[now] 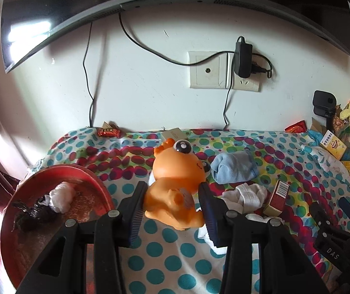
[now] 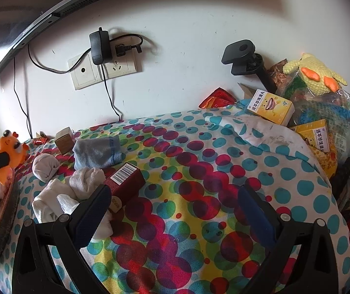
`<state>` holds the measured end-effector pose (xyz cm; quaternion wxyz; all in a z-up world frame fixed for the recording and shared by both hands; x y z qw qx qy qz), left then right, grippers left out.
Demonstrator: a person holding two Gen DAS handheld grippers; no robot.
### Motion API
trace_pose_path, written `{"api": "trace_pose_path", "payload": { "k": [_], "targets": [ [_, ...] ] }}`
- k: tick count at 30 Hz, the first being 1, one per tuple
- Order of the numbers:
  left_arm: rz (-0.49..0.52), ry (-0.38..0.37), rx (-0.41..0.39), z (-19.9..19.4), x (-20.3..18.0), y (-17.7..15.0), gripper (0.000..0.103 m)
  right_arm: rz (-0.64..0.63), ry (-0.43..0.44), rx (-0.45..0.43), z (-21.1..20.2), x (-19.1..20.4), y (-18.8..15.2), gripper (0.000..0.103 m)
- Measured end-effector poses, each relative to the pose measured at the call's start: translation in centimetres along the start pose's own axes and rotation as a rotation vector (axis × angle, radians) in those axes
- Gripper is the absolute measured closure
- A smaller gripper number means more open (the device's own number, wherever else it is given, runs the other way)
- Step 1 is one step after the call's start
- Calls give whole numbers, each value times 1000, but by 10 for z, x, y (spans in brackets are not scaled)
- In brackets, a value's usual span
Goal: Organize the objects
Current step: 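Lift the orange duck with the left tool and carry it over the tray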
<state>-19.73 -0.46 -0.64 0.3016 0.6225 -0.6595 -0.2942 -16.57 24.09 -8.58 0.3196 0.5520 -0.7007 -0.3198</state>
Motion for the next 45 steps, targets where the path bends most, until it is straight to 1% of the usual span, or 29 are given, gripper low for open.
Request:
{"api": "trace_pose_path", "payload": {
  "k": [13, 26, 32, 45],
  "targets": [
    [-31, 40, -40, -31, 42, 15, 59, -8, 8, 27, 4, 1, -2, 0],
    [-59, 85, -48, -46, 74, 19, 59, -9, 26, 43, 7, 3, -3, 0],
    [-89, 119, -26, -45, 99, 7, 59, -7, 38, 52, 9, 3, -4, 0],
    [-159, 213, 51, -31, 169, -43, 59, 0, 53, 64, 10, 3, -4, 0]
  ]
}}
Point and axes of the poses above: each gripper's, at about its wrist camera, not at the fingertips, and z roughly the way its jaws point, x to its left, y to its top, the point moved 6 cm from there along z, roughly the way its jaws point, and after that the axes turned 2 degrees about -y, right-handed, at the moved point
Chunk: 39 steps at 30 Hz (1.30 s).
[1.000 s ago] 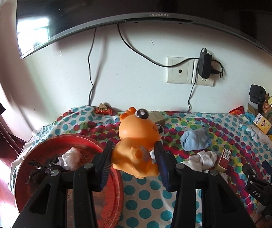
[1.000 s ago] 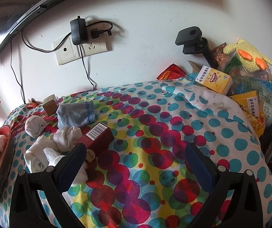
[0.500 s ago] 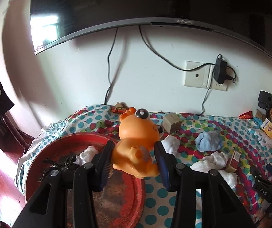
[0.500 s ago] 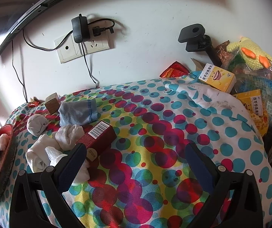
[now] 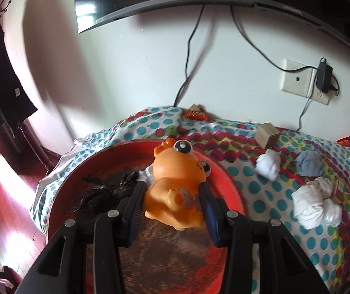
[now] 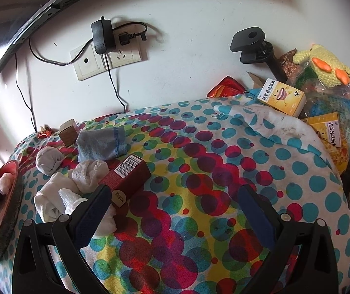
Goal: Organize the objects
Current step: 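Lift the orange duck with the left tool and carry it over the tray, then lower the duck into the tray, open the left tool and withdraw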
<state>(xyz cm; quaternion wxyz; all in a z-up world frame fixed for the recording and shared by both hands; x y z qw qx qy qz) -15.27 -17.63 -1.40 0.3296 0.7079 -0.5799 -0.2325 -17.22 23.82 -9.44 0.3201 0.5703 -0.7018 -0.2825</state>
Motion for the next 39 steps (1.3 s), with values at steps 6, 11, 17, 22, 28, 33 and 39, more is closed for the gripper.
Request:
{"api": "trace_pose_path", "payload": {
  "k": [6, 11, 17, 22, 28, 33, 39],
  "targets": [
    [-7, 33, 32, 2, 39, -27, 59, 2, 8, 2, 0, 0, -1, 0],
    [-18, 31, 53, -4, 81, -57, 58, 3, 0, -1, 0, -1, -1, 0],
    [-56, 46, 70, -3, 129, -83, 58, 5, 5, 4, 0, -1, -1, 0],
    [-74, 52, 73, 2, 149, -85, 79, 7, 6, 4, -1, -2, -1, 0],
    [-129, 7, 10, -9, 155, -66, 80, 8, 10, 13, 2, -1, -1, 0],
    [-174, -18, -62, -44, 163, -48, 78, 7, 16, 16, 2, -1, -1, 0],
    [-141, -43, -113, -88, 142, -68, 57, 8, 17, 19, 4, 0, -1, 0]
  ]
}}
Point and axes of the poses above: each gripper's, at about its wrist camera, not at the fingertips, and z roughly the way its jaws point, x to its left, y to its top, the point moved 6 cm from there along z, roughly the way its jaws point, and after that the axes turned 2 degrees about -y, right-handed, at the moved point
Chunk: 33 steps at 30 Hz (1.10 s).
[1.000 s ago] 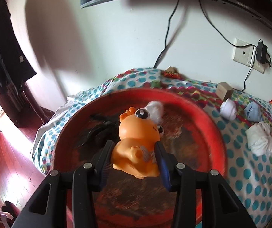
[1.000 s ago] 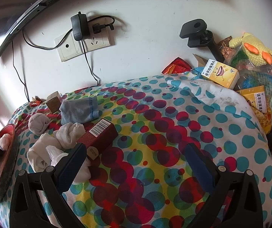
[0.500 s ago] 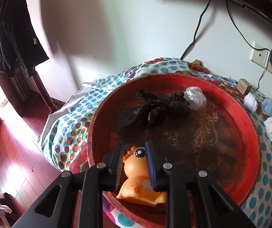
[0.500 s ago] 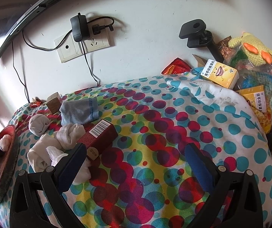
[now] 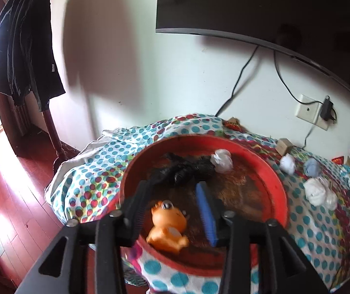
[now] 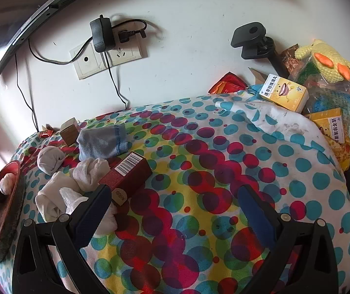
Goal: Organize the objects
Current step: 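Lower the duck into the tray, open the left tool and withdraw, then grasp the white plastic bag with the right tool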
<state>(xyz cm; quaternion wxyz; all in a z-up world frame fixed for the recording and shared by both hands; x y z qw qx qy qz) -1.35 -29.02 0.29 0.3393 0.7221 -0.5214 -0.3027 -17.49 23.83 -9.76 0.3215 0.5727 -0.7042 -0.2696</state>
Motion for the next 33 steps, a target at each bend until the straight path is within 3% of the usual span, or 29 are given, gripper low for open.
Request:
{"api": "trace_pose_path", "payload": {
  "k": [5, 11, 14, 18, 24, 27, 30, 33],
  "targets": [
    [52, -62, -17, -30, -27, -49, 46, -26, 2, 22, 2, 5, -2, 0],
    [101, -139, 21, -36, -57, -110, 46, -138, -78, 25, 1, 23, -6, 0],
    [169, -166, 32, -35, -69, -133, 46, -190, -51, 57, 0, 37, -16, 0],
    [145, -256, 62, -35, -82, -142, 46, -288, -27, 46, -7, 66, -28, 0],
    [129, -291, 104, -33, -88, -148, 46, -380, -3, 152, 19, 118, -44, 3],
    [115, -288, 103, -34, -85, -146, 46, -381, -19, 173, 29, 126, -44, 47],
    [110, -276, 96, -34, -82, -145, 46, -376, -28, 172, 30, 126, -43, 58],
    [91, -266, 102, -31, -78, -144, 46, -345, -30, 137, 21, 119, -41, 59]
  ]
}}
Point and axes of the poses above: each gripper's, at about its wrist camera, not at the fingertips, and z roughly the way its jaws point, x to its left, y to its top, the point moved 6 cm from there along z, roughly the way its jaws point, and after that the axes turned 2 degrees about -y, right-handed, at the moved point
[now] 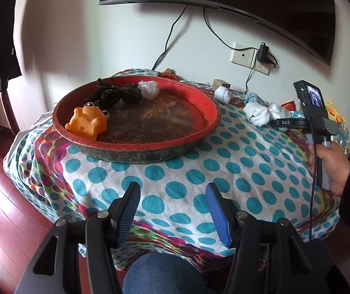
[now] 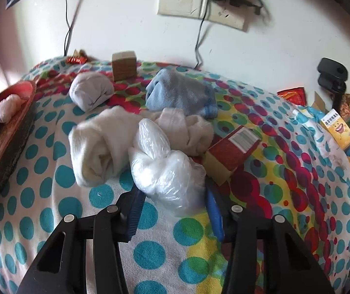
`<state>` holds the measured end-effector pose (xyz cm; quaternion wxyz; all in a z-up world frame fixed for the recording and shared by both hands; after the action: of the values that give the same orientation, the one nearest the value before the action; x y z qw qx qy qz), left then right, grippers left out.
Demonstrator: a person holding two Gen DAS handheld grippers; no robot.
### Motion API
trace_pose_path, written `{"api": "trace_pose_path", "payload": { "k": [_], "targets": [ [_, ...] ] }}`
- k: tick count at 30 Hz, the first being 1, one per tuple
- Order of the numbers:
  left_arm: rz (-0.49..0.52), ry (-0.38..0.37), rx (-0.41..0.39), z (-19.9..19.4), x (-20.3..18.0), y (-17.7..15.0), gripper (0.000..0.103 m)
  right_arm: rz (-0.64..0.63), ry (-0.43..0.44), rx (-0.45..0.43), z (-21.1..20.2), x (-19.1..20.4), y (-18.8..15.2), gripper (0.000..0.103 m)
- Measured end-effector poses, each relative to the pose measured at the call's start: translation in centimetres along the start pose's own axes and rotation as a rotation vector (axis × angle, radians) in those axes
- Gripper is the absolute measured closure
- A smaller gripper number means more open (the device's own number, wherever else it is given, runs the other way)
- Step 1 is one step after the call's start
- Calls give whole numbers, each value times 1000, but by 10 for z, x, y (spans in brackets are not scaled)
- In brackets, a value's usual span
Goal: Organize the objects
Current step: 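Grasp the white plastic bag with the right tool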
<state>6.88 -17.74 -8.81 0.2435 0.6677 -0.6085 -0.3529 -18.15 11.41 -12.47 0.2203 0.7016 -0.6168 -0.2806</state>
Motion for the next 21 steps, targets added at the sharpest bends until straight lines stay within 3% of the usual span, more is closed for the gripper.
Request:
{"api": "trace_pose_path", "payload": {
  "k": [13, 21],
  "targets": [
    [-17, 20, 19, 4, 5, -3, 46, 63, 9, -17, -27, -15, -22, 59],
    [1, 20, 18, 3, 0, -5, 46, 42, 19, -59, -43, -2, -8, 59]
  ]
}}
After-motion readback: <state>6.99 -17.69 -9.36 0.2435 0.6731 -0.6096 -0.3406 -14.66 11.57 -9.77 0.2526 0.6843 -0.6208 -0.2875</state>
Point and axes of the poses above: each gripper's, at about its wrist camera, not at the fingertips, and z roughly the way its jaws point, x to its left, y to its top, the point moved 6 cm from there along z, roughly the way its jaws point, and after that the axes turned 2 degrees about -y, right-handed, at the moved point
